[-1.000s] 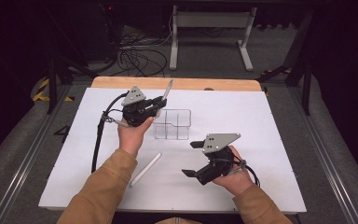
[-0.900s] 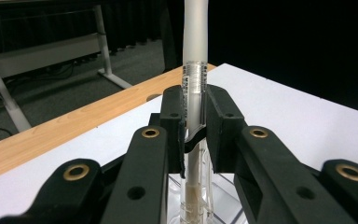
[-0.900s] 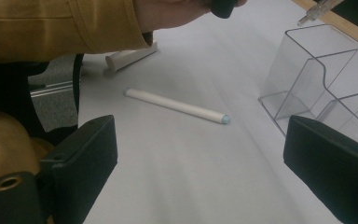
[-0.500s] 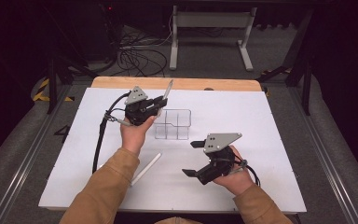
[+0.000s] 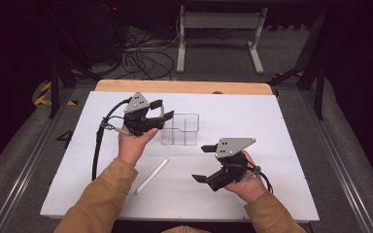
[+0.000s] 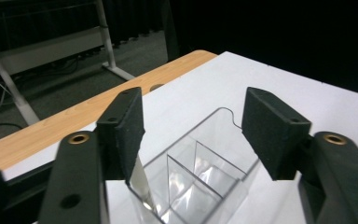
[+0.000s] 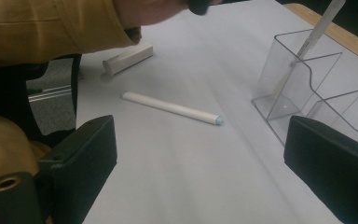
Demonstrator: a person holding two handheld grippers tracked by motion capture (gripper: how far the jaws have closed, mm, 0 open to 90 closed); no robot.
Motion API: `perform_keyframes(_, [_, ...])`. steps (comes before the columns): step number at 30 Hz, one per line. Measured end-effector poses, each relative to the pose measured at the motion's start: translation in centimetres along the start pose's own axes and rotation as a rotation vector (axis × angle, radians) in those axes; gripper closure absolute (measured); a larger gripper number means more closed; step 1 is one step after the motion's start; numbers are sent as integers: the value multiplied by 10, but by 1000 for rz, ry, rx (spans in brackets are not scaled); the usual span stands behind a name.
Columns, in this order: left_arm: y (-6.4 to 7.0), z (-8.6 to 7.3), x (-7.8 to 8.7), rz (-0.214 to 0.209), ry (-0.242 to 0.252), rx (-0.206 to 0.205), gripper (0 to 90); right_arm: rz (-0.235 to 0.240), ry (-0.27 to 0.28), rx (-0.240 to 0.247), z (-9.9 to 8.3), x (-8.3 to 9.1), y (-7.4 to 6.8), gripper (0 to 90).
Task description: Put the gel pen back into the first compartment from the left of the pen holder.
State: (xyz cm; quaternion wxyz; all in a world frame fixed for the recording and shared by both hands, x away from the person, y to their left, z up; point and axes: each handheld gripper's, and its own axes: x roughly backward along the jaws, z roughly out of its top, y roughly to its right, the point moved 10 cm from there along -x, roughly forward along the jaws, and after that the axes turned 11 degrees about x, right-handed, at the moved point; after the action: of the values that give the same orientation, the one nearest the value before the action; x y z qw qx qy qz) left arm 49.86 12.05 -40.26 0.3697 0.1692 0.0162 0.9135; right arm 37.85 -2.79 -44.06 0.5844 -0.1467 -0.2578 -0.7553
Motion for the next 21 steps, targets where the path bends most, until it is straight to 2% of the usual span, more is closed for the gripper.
perform_keyframes(4, [9,-1,20,-1,-9,-7,307,-15,11,-8,-2,4,2,88])
perform_keyframes(10, [18,-11,43,22,-59,-24,248,-37,20,-16,-7,12,0,69])
perform_keyframes(21, [30,-37,61,12,-166,13,212,-72,59,-44,-13,26,4,64])
